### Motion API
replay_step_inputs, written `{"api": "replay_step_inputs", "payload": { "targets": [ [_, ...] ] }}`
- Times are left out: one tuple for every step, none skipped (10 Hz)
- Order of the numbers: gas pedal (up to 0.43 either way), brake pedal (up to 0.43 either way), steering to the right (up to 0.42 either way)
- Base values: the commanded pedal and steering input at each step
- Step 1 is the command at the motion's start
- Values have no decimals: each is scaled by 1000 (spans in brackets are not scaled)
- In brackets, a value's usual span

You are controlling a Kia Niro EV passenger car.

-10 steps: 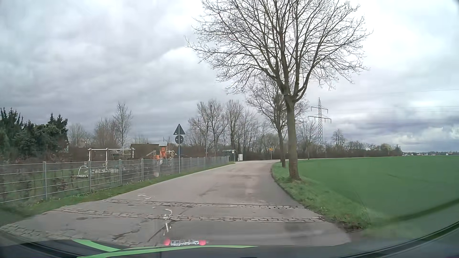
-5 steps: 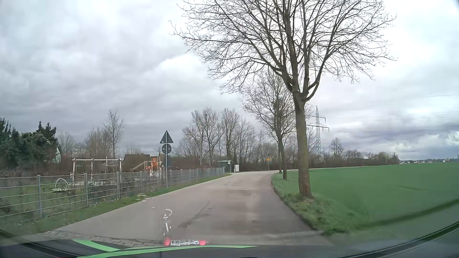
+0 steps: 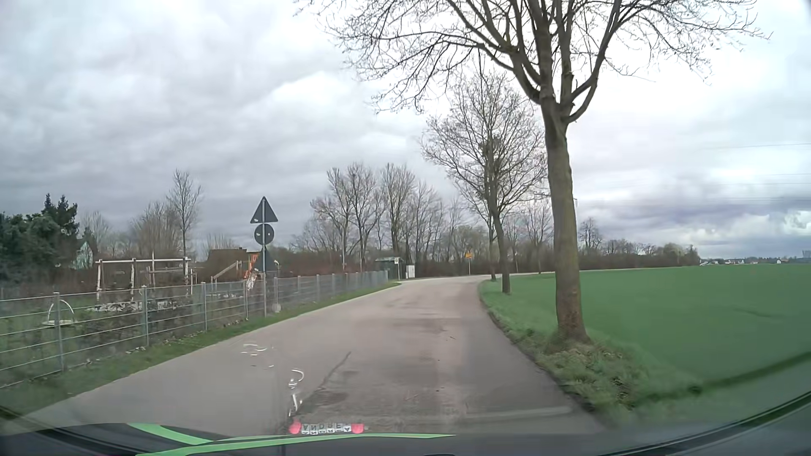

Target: Follow the waypoints while adhering to traffic rules and regulations

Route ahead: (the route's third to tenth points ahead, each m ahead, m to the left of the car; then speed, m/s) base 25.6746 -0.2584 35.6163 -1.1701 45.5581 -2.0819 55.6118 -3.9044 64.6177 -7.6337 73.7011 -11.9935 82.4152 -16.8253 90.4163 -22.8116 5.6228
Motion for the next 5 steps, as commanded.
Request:
{"api": "replay_step_inputs", "payload": {
  "targets": [
    [130,0,25],
    [130,0,25],
    [150,0,25],
    [177,0,25],
    [177,0,26]
  ]
}}
